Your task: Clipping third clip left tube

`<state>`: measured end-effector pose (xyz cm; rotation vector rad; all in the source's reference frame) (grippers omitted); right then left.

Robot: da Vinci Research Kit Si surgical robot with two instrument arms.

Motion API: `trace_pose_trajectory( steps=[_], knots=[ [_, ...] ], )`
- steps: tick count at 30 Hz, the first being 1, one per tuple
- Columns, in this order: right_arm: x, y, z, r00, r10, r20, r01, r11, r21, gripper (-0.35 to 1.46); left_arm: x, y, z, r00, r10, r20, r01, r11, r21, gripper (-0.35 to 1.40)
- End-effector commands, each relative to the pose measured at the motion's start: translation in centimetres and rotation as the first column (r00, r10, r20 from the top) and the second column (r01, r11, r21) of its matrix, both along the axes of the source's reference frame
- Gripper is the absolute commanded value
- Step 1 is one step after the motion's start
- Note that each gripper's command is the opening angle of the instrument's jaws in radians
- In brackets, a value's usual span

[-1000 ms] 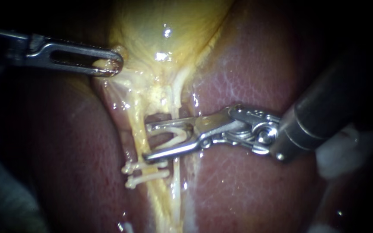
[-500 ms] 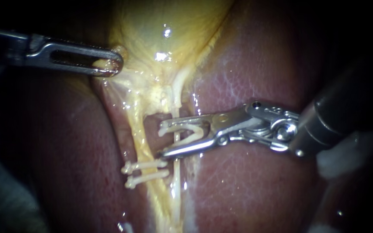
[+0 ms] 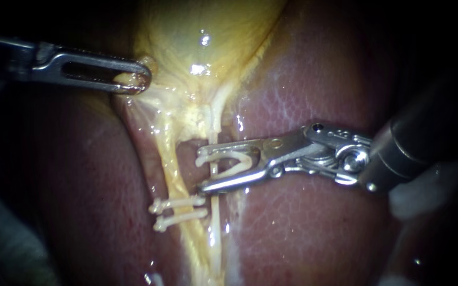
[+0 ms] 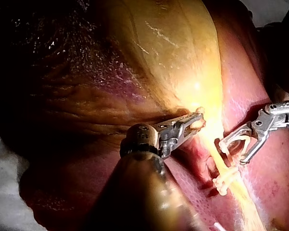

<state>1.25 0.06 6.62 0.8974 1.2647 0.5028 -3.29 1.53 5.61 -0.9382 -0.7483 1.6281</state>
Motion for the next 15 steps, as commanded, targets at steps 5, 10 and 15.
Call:
trace_pose_trajectory(
  steps=[5,10,15],
  knots=[
    [0.10,-0.07,0.07,0.9999,-0.010,-0.004,0.010,1.000,-0.004,0.50,0.00,0.00,0.00,1.0000,0.000,0.000,0.000,1.000,0.000,-0.35],
    [0.22,-0.15,0.15,0.9996,-0.025,-0.011,0.025,1.000,-0.007,0.50,0.00,0.00,0.00,1.0000,0.000,0.000,0.000,1.000,0.000,-0.35],
    [0.31,-0.18,0.20,0.9992,-0.034,-0.019,0.034,0.999,-0.007,0.50,0.01,0.00,-0.01,1.0000,0.001,0.000,-0.001,1.000,0.000,-0.35]
  ],
)
